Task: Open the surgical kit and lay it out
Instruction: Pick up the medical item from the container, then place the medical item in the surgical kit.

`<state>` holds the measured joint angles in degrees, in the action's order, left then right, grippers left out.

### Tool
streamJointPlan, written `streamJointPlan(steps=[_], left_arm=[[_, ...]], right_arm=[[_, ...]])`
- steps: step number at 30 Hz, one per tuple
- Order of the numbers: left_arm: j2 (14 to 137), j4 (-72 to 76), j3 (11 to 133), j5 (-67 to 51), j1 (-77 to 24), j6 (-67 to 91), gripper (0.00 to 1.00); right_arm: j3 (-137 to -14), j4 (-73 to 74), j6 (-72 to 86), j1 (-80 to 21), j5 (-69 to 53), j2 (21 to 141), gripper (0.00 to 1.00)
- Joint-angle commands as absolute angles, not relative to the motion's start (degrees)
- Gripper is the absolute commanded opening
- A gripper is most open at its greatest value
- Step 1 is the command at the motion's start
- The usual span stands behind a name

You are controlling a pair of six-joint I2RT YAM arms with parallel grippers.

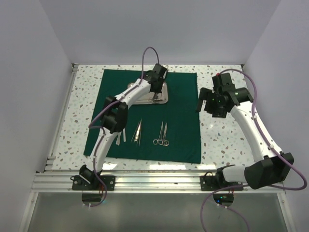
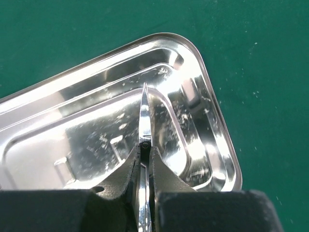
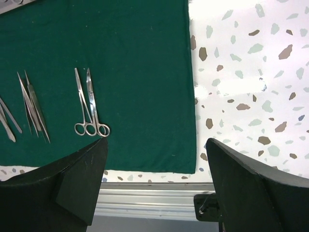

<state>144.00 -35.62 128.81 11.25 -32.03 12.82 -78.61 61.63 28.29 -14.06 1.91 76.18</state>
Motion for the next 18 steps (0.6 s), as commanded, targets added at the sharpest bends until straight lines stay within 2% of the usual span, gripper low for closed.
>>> streamJointPlan(steps=[1, 9, 18], left_arm=[[135.3, -36.6, 127.1, 12.5, -31.6, 14.5, 0.00], [126.3, -38.5, 118.8, 14.5, -35.0, 19.5, 0.00], [114.4, -37.7, 97.9, 18.2, -46.0, 31.3, 0.00]], right_arm=[[-77.8, 59.9, 28.7, -13.8, 0.4, 73.3, 0.87], [-75.7, 58.8, 29.7, -13.8, -0.4, 69.6, 0.87], [-70.9, 59.3, 31.0, -13.8, -2.6, 62.9, 0.87]])
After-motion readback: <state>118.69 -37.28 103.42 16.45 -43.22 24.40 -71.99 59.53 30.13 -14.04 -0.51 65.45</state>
